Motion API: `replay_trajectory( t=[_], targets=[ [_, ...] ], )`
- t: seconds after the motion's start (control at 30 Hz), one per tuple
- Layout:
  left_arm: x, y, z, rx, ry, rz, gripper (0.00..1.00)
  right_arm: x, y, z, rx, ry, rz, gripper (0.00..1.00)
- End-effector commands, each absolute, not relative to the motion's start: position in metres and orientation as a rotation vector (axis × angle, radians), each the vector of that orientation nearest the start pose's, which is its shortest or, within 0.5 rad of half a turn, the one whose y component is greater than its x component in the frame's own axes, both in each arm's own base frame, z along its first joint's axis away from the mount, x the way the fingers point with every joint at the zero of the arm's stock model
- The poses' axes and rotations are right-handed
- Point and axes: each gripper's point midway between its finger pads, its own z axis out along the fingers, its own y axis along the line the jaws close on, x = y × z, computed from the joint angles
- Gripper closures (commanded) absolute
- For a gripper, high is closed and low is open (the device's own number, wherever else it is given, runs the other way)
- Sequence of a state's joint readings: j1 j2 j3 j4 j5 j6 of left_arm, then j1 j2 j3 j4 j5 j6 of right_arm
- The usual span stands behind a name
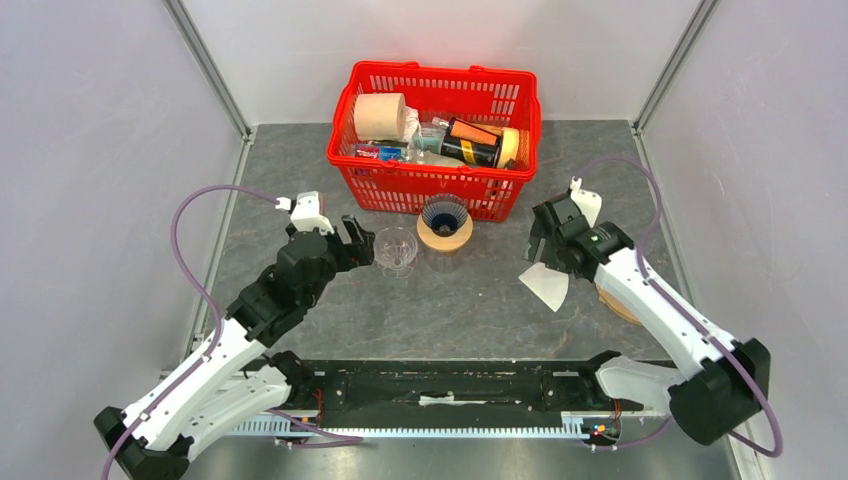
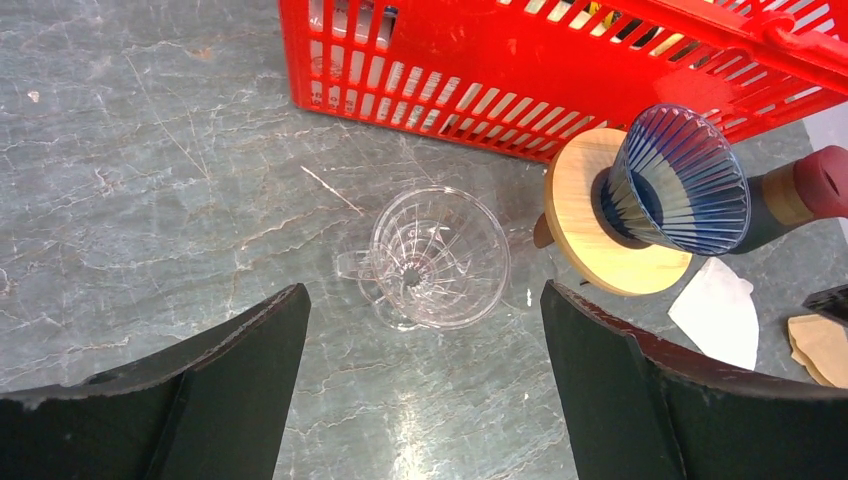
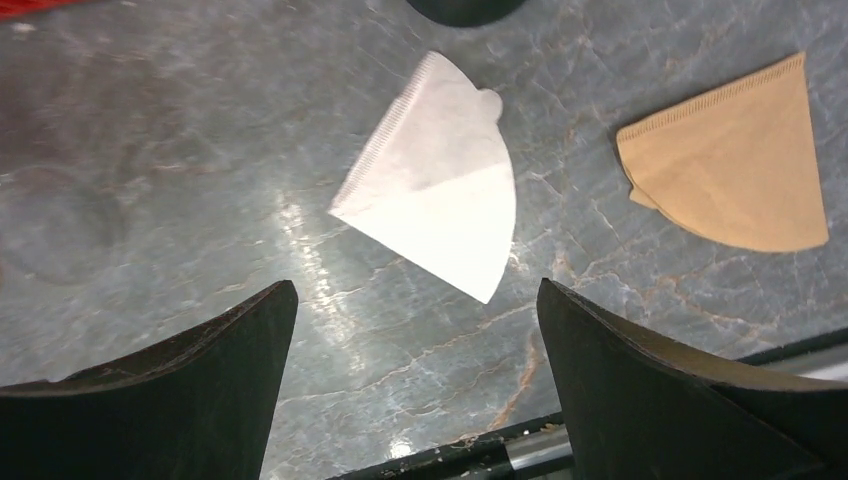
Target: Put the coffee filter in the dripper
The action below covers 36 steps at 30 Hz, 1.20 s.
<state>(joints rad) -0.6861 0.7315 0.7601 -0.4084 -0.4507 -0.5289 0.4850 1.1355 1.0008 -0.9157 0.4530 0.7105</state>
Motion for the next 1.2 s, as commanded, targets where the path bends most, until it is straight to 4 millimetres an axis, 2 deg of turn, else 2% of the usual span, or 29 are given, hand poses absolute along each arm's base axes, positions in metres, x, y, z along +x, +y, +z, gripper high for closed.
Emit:
replay_trajectory(
  t=[0.0, 0.1, 0.17, 0.23, 0.4, 0.53, 0.8, 1.0, 1.17],
  targets=[
    [0.254, -0.126, 0.245, -0.191, 1.858, -0.384, 0.07, 0.247, 0.057, 0.124, 0.551, 2.509, -0.141, 0.03],
    [0.254, -0.125, 0.240, -0.189, 1.867, -0.375, 0.07, 0.251, 0.051, 0.104, 0.623, 2.550, -0.058, 0.03],
    [0.254, -0.125, 0.237, -0.188, 1.874, -0.369, 0.07, 0.258, 0.054, 0.092, 0.629, 2.549, 0.060, 0.03],
    [0.254, -0.126, 0.236, -0.184, 1.880, -0.368, 0.07, 0.263, 0.057, 0.085, 0.644, 2.543, 0.167, 0.03],
    [0.254, -0.127, 0.235, -0.177, 1.881, -0.372, 0.07, 0.270, 0.048, 0.067, 0.663, 2.526, 0.291, 0.04],
    [0.254, -0.127, 0.234, -0.174, 1.885, -0.369, 0.07, 0.270, 0.042, 0.055, 0.671, 2.544, 0.302, 0.05],
    [0.254, -0.125, 0.233, -0.182, 1.886, -0.359, 0.07, 0.288, 0.033, 0.043, 0.688, 2.495, 0.272, 0.03],
    [0.253, -0.122, 0.234, -0.191, 1.881, -0.352, 0.07, 0.289, 0.034, 0.037, 0.705, 2.509, 0.278, 0.03],
    [0.253, -0.120, 0.234, -0.200, 1.879, -0.344, 0.07, 0.285, 0.046, 0.037, 0.704, 2.523, 0.361, 0.06]
  ],
)
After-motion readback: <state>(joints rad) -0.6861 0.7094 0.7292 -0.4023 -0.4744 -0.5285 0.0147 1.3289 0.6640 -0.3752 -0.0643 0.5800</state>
